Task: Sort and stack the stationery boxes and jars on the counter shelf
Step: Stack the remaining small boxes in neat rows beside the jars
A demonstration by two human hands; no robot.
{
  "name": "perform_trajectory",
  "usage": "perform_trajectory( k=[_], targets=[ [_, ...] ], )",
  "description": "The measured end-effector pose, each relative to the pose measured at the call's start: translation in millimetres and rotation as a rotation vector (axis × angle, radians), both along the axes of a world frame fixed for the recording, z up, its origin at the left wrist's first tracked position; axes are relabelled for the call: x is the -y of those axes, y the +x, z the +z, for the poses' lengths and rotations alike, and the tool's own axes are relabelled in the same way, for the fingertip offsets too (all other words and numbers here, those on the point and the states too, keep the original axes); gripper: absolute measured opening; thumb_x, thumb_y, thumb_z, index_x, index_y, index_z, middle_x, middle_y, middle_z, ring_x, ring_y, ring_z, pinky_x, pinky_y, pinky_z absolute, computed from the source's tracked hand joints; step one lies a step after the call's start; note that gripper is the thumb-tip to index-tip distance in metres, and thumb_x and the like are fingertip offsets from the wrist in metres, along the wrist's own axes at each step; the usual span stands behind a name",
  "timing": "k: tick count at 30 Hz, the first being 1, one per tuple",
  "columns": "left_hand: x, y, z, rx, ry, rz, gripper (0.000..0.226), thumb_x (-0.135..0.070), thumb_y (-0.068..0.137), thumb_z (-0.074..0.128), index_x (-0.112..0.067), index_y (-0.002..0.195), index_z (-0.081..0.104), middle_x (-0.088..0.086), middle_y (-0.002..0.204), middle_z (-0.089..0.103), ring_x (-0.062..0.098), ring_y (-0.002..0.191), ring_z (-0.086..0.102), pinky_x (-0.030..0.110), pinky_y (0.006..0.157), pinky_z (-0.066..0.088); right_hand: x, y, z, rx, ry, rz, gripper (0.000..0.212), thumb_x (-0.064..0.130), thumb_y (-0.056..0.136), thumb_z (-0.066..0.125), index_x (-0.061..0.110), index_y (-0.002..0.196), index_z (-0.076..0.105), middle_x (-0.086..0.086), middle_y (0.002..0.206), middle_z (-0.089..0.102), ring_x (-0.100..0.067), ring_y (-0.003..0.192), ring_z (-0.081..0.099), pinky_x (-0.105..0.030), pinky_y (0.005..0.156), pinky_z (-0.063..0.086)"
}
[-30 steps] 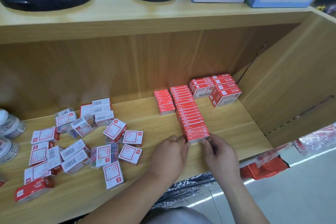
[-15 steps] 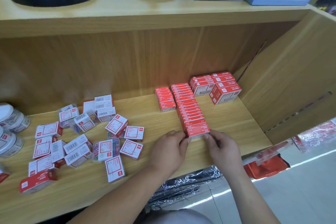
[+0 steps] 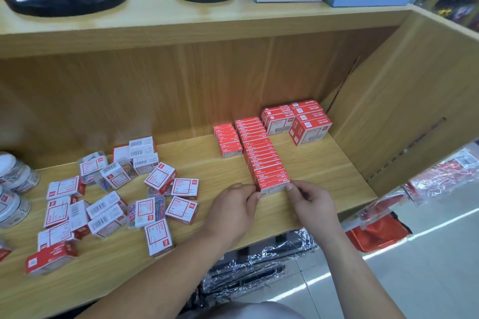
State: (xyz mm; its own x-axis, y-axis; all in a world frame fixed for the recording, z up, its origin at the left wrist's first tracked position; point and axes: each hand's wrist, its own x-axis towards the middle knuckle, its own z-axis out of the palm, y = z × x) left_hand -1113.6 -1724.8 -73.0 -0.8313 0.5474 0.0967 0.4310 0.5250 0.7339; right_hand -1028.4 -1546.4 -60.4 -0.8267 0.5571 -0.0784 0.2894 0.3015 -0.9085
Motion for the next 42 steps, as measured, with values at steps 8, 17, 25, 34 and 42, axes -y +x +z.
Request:
perform_trajectory(
  k=[8, 17, 25, 34, 42],
  targets=[
    [1.7, 11.7, 3.2, 0.023, 0.13, 0.032, 0.016, -0.034, 0.091, 0.072, -0.027, 0.093, 0.057, -0.01, 0.068, 0.055, 0.005, 0.061, 0.05, 0.018, 0.055, 0.036, 11.2, 6.9, -11.0, -0.125, 0.017, -0.117, 0.009, 0.019, 0.084, 0.08, 0.025, 0.089, 0.077, -0.002, 0.082, 0.072, -0.013, 0.07, 0.064, -0.022, 0.066, 0.05],
    [11.9, 24.3, 16.1, -0.271, -0.297, -0.193, 0.04, -0.06, 0.099, 0.043, -0.024, 0.096, 0.06, -0.002, 0.096, 0.056, 0.021, 0.091, 0.058, 0.035, 0.069, 0.043, 37.2, 27.9, 0.6, -0.238, 0.101, 0.0, 0.038, -0.007, 0.079, 0.075, 0.024, 0.1, 0.076, 0.004, 0.088, 0.065, -0.013, 0.072, 0.061, -0.016, 0.068, 0.048],
    [20.7, 20.6, 29.5, -0.252, -0.453, -0.152, 0.043, -0.054, 0.104, 0.035, -0.02, 0.12, 0.056, 0.003, 0.114, 0.057, 0.025, 0.107, 0.059, 0.037, 0.078, 0.047, 42.7, 16.3, 25.1, -0.307, 0.107, 0.266, 0.026, -0.006, 0.083, 0.075, 0.016, 0.097, 0.077, 0.001, 0.106, 0.066, -0.016, 0.091, 0.068, -0.024, 0.076, 0.056],
    [37.9, 14.5, 16.3, 0.15, 0.049, -0.068, 0.041, -0.065, 0.091, 0.05, -0.035, 0.114, 0.064, -0.013, 0.099, 0.069, 0.005, 0.087, 0.063, 0.033, 0.078, 0.054, 50.1, 1.4, 35.5, -0.083, -0.138, 0.299, 0.018, 0.009, 0.092, 0.07, 0.018, 0.107, 0.072, 0.004, 0.095, 0.077, -0.01, 0.084, 0.067, -0.023, 0.078, 0.05],
    [41.2, 6.4, 6.4, 0.3, 0.156, 0.038, 0.022, -0.029, 0.085, 0.068, -0.03, 0.107, 0.068, -0.022, 0.082, 0.064, 0.002, 0.068, 0.057, 0.036, 0.074, 0.056, 28.4, 5.2, 39.8, -0.039, -0.111, 0.262, 0.022, 0.006, 0.097, 0.061, 0.021, 0.108, 0.072, 0.007, 0.102, 0.076, -0.005, 0.086, 0.068, -0.026, 0.077, 0.05]
  ],
)
